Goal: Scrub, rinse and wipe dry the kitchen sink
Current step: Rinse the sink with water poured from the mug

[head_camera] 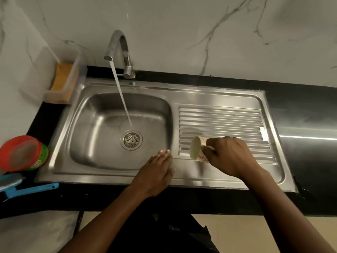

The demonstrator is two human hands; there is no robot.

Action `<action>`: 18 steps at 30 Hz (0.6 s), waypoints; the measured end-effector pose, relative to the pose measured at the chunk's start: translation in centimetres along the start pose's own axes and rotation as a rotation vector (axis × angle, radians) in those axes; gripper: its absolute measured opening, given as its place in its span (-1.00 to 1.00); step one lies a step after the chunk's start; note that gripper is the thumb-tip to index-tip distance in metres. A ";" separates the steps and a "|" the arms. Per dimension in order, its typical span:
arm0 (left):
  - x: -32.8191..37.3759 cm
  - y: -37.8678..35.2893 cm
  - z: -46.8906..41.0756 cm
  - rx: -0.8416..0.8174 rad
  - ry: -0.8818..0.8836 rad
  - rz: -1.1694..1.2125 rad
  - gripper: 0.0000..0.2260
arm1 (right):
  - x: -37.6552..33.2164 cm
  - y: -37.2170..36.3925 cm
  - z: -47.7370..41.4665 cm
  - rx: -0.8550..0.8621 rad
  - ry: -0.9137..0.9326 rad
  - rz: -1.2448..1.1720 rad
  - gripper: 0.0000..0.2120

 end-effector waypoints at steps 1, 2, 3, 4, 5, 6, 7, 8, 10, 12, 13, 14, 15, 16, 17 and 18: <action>-0.8 0.9 0.0 0.029 0.029 0.048 -0.23 | -0.5 -0.1 -0.8 0.006 -0.015 -0.077 -0.66; -1.6 2.1 0.1 0.067 0.051 0.076 -0.22 | -1.3 -0.1 -1.7 0.006 -0.025 -0.168 -0.66; -2.5 3.2 0.1 0.110 0.069 0.085 -0.23 | -2.1 -0.2 -2.6 0.001 -0.029 -0.265 -0.65; -3.7 4.5 0.2 0.149 0.088 0.086 -0.23 | -3.3 -0.3 -3.6 0.000 -0.032 -0.372 -0.63; -4.5 5.6 0.2 0.182 0.111 0.099 -0.25 | -4.1 -0.4 -4.6 -0.006 -0.054 -0.493 -0.61; -5.1 6.6 0.0 0.216 0.142 0.131 -0.28 | -4.9 -0.8 -5.6 -0.025 -0.084 -0.627 -0.60; -6.0 7.7 0.1 0.251 0.185 0.174 -0.35 | -6.0 -1.1 -6.7 -0.047 -0.110 -0.761 -0.61; -6.8 8.8 0.1 0.285 0.228 0.222 -0.44 | -7.1 -1.4 -7.7 -0.069 -0.134 -0.882 -0.62; -8.5 10.7 0.1 0.352 0.286 0.288 -0.60 | -9.5 -1.7 -9.5 -0.091 -0.149 -1.062 -0.64; -10.0 12.3 0.1 0.414 0.296 0.287 -0.66 | -11.9 -1.6 -11.3 -0.097 -0.151 -1.153 -0.66; -10.6 13.0 0.1 0.441 0.297 0.269 -0.68 | -13.0 -1.4 -12.1 -0.094 -0.152 -1.182 -0.68; -11.2 13.7 0.1 0.469 0.298 0.258 -0.69 | -14.0 -1.3 -12.9 -0.087 -0.150 -1.206 -0.70; -11.8 14.4 0.1 0.497 0.302 0.254 -0.71 | -14.8 -1.1 -13.6 -0.079 -0.146 -1.220 -0.71; -12.1 15.0 0.2 0.527 0.306 0.256 -0.71 | -15.6 -0.9 -14.3 -0.074 -0.141 -1.236 -0.72; -12.6 15.7 0.2 0.554 0.311 0.263 -0.72 | -16.3 -0.7 -15.1 -0.073 -0.137 -1.263 -0.72; -13.0 16.2 0.2 0.576 0.315 0.274 -0.73 | -17.0 -0.5 -15.8 -0.076 -0.136 -1.293 -0.74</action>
Point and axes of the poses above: each hand's wrist, its own z-axis away from the middle knuckle, its own y-axis out of the back of the hand, x = y × z, the point moved 1 cm from there along -z, towards the middle knuckle, and after that the axes turned 4 degrees about -y, right-handed, at the moved point
